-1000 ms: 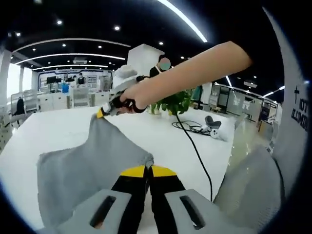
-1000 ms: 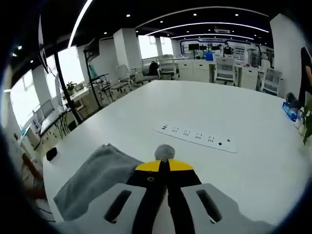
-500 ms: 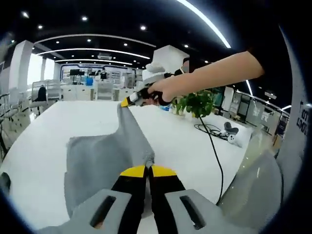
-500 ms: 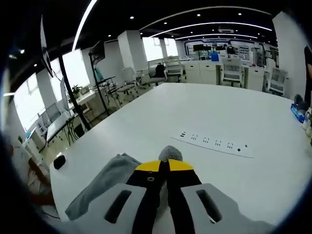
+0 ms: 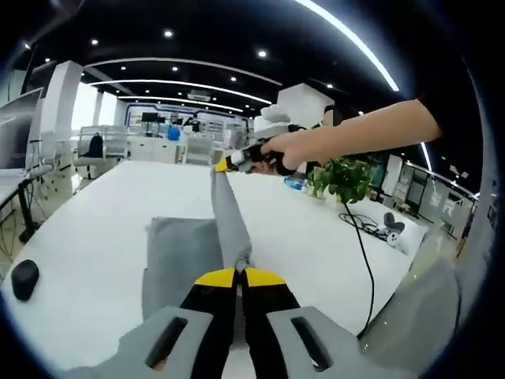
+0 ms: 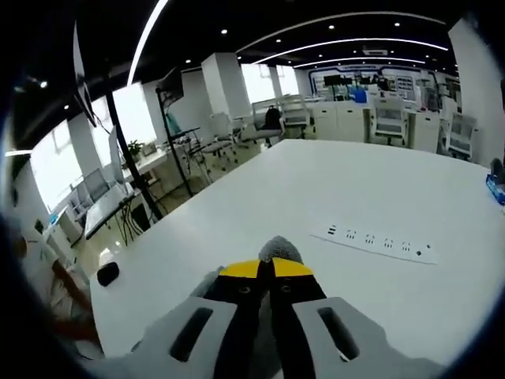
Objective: Fold the towel on the table until its edges align and the towel forms a compact rectangular stack.
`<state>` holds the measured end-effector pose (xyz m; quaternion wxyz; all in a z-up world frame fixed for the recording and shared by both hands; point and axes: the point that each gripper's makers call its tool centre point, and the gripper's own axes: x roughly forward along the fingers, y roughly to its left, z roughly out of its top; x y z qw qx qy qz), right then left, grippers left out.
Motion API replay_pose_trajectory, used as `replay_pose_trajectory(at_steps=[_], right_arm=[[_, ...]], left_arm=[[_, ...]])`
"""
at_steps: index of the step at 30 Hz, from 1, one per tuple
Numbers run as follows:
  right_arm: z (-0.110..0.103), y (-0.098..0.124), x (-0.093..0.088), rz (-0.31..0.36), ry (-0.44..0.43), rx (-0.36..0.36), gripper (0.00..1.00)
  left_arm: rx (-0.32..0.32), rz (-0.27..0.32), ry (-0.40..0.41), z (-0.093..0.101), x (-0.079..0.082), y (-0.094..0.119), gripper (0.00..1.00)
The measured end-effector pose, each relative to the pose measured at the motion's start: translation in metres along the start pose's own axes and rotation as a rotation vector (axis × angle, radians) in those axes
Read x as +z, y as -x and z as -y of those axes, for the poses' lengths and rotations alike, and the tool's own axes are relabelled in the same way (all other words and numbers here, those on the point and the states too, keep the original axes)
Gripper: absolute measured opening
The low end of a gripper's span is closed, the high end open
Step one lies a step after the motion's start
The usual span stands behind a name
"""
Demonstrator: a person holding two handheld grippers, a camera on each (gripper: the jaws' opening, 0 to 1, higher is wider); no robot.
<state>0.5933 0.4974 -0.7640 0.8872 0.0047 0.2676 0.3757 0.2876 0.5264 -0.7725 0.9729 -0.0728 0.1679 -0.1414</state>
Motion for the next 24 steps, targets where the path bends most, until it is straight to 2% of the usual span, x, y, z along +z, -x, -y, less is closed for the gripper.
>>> replay_pose_trajectory(at_steps=[9, 14, 17, 21, 24], right_arm=[[-0.023, -0.023, -0.002, -0.019, 0.012, 0.021, 0.01], [-0.034, -0.035, -0.005, -0.04, 0.046, 0.035, 0.01], [-0.041, -0.048, -0.013, -0.053, 0.05, 0.045, 0.01], [-0.053, -0.061, -0.019, -0.074, 0.092, 0.065, 0.01], [-0.059, -0.075, -0.027, -0.085, 0.09, 0.074, 0.01]], left_arm=[[0.039, 0.004, 0.065, -0.023, -0.01, 0.01, 0.02], [0.059, 0.001, 0.099, -0.036, -0.016, 0.012, 0.02], [0.081, -0.01, 0.128, -0.05, -0.025, 0.012, 0.02], [0.097, -0.02, 0.164, -0.058, -0.034, 0.012, 0.02], [0.115, -0.032, 0.196, -0.066, -0.045, 0.012, 0.02]])
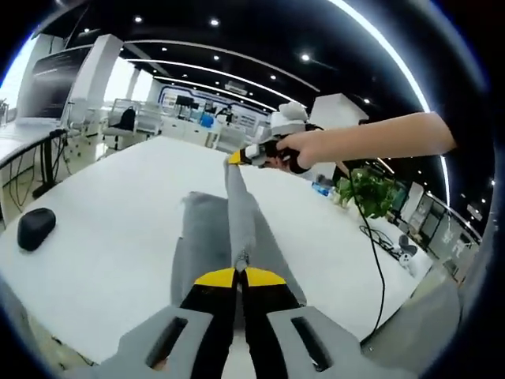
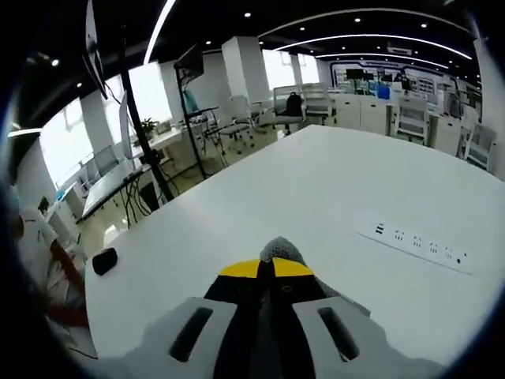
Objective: Fold the towel on the table until its edges align and the towel forms a compact rectangular stack.
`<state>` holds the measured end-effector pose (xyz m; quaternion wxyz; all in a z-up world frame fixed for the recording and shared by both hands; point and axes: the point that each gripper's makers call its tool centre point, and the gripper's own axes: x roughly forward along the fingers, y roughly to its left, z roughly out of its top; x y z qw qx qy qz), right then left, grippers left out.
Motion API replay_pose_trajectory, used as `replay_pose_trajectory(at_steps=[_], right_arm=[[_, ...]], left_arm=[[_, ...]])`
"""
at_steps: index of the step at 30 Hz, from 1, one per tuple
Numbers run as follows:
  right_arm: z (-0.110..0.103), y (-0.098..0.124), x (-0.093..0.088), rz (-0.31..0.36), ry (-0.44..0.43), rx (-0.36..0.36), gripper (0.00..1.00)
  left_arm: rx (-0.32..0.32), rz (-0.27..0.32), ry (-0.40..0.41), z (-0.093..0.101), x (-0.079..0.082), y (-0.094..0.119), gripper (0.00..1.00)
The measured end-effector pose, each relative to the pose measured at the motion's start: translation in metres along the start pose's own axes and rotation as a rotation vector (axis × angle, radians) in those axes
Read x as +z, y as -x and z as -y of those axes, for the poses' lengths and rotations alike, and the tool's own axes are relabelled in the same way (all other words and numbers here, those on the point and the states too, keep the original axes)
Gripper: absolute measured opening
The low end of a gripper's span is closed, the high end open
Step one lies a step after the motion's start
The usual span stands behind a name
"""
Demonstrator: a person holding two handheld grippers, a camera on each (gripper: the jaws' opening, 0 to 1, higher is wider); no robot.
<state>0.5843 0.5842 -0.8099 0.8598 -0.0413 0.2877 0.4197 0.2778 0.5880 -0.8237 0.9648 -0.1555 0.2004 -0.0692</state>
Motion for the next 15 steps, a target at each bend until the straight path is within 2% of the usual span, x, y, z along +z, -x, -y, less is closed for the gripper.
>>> replay_pose_trajectory(at_steps=[6, 13, 15], right_arm=[[-0.011, -0.019, -0.015, -0.032, 0.031, 0.018, 0.01], [-0.015, -0.048, -0.03, -0.058, 0.042, 0.03, 0.02], [-0.016, -0.048, -0.031, -0.052, 0.054, 0.037, 0.02]], left_arm=[[0.036, -0.028, 0.06, -0.017, -0.015, -0.001, 0.02], [0.056, -0.061, 0.101, -0.028, -0.029, -0.007, 0.02], [0.064, -0.074, 0.112, -0.031, -0.033, -0.008, 0.02]])
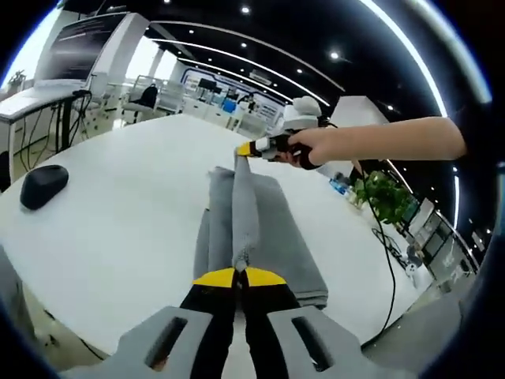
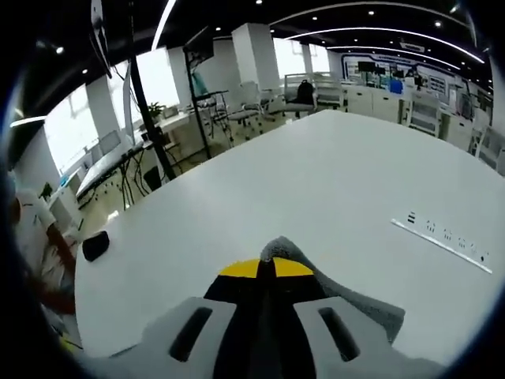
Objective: Fold the towel on the table until its edges align and the towel forms a compact rectangular stack.
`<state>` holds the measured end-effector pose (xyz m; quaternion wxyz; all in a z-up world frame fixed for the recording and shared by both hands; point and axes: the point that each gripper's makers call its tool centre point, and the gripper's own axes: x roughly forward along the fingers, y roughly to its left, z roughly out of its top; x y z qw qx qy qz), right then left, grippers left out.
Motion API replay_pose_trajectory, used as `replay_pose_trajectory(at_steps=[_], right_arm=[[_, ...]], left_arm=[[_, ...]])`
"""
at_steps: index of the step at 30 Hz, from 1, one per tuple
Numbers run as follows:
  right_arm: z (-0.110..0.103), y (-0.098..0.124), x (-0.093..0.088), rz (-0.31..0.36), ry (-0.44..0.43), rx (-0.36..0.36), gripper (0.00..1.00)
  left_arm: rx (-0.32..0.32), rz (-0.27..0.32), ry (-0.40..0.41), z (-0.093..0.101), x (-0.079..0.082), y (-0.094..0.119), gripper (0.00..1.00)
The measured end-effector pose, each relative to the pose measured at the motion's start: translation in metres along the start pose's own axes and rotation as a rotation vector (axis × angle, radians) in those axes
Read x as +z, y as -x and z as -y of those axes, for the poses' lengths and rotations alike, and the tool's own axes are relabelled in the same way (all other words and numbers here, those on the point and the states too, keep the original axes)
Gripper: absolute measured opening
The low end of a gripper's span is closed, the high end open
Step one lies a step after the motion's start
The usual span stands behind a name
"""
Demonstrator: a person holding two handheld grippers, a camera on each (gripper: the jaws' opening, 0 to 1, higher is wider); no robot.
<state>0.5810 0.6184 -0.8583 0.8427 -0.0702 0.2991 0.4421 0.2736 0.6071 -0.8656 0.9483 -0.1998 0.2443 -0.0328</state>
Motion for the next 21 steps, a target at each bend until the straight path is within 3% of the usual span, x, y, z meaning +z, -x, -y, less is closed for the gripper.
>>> replay_pose_trajectory(at_steps=[5, 10, 14, 21], right_arm=[[-0.009, -0.005, -0.005, 0.007, 0.021, 0.044, 0.04], [-0.015, 0.0, 0.0, 0.025, 0.055, 0.064, 0.07], [-0.006, 0.005, 0.002, 0.036, 0.05, 0.06, 0.09], [0.018, 0.025, -0.015, 0.023, 0.052, 0.016, 0.17]], left_arm=[[0.015, -0.034, 0.001, -0.008, -0.006, 0.002, 0.07], [0.027, -0.04, -0.016, -0.01, -0.002, 0.004, 0.2], [0.027, -0.034, -0.038, -0.01, 0.009, -0.002, 0.23], [-0.009, -0.065, -0.133, -0.011, 0.029, -0.029, 0.27]])
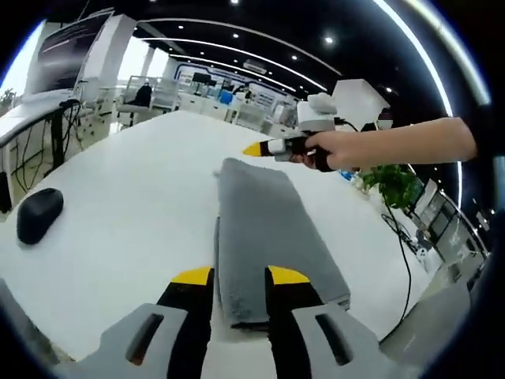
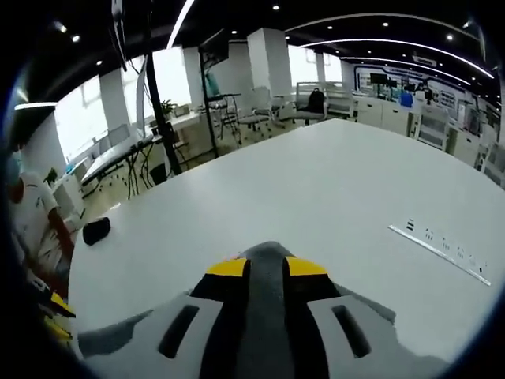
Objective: Fold the towel on the table until its edges align and the towel forms a compact rectangular stack.
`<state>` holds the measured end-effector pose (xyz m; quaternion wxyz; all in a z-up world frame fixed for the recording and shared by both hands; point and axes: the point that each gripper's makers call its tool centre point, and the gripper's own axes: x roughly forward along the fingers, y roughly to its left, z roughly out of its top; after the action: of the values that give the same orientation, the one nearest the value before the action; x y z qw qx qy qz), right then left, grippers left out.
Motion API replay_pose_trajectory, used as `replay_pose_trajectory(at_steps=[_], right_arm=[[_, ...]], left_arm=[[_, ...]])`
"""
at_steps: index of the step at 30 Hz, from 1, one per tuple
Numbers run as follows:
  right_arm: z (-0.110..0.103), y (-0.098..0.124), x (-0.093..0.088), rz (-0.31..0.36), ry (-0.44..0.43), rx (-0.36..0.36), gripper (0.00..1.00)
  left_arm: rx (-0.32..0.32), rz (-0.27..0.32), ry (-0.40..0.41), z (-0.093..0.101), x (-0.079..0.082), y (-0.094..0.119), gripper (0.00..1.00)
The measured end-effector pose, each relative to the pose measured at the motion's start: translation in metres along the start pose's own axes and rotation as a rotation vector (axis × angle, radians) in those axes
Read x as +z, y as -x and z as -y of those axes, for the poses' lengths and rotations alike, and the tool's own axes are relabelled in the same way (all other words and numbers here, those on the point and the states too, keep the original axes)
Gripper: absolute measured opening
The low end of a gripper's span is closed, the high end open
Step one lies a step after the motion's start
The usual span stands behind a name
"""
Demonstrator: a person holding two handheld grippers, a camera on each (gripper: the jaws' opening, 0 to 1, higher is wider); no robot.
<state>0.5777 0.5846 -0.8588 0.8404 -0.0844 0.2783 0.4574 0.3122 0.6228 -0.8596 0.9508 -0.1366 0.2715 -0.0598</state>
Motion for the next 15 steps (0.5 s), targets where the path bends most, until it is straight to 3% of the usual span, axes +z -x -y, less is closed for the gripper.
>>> replay_pose_trajectory(at_steps=[10, 15], right_arm=[[0.025, 0.04, -0.038, -0.045, -0.051, -0.057, 0.24], [0.026, 0.06, -0.071, -0.098, -0.036, -0.039, 0.27]], left_arm=[[-0.01, -0.05, -0.095, -0.025, 0.028, -0.036, 0.28], [-0.017, -0.073, -0.149, -0.033, 0.038, -0.055, 0.25]])
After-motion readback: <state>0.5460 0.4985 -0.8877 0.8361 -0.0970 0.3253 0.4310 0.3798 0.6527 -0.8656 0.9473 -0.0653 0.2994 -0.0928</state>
